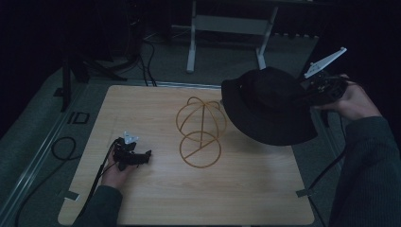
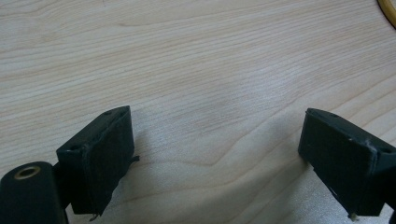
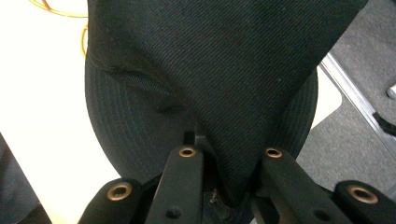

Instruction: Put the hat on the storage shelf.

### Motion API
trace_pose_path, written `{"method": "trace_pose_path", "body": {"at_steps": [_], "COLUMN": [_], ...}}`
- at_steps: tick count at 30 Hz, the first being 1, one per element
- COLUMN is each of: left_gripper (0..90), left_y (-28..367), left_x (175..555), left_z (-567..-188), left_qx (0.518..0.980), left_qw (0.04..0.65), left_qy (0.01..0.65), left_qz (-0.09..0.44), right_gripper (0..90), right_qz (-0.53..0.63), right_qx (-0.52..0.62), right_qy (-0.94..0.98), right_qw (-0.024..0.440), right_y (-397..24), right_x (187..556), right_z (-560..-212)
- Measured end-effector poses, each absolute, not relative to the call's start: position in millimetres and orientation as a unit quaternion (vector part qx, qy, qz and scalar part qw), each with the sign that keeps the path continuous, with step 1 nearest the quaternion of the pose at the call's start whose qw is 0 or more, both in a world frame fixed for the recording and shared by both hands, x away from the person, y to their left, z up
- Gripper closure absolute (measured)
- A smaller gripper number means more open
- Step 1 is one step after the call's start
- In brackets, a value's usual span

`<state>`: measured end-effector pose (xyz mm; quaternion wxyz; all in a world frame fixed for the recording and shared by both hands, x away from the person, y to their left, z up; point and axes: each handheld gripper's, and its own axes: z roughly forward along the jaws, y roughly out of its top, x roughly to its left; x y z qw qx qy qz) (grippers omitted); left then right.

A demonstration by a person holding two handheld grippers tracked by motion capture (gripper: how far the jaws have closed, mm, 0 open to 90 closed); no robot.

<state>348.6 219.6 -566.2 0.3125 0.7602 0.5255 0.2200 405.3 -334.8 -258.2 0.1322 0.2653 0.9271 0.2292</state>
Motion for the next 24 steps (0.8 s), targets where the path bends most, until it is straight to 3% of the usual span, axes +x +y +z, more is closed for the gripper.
{"method": "trace_pose_path", "body": {"at_steps": [24], "left_gripper": [10.8], "left_y": [220], "left_x": [349], "left_z": [-566], "left_qx": [0.760], "left_qw": [0.312], "left_qy": [0.526], "left_qz": [0.219], "right_gripper": [85.5], "right_qz": [0.247], "right_qx": [0.237], "right_qy": [0.930], "right_qw": [0.136], "right_y": [-325], "right_x": [396], "right_z": [-237]}}
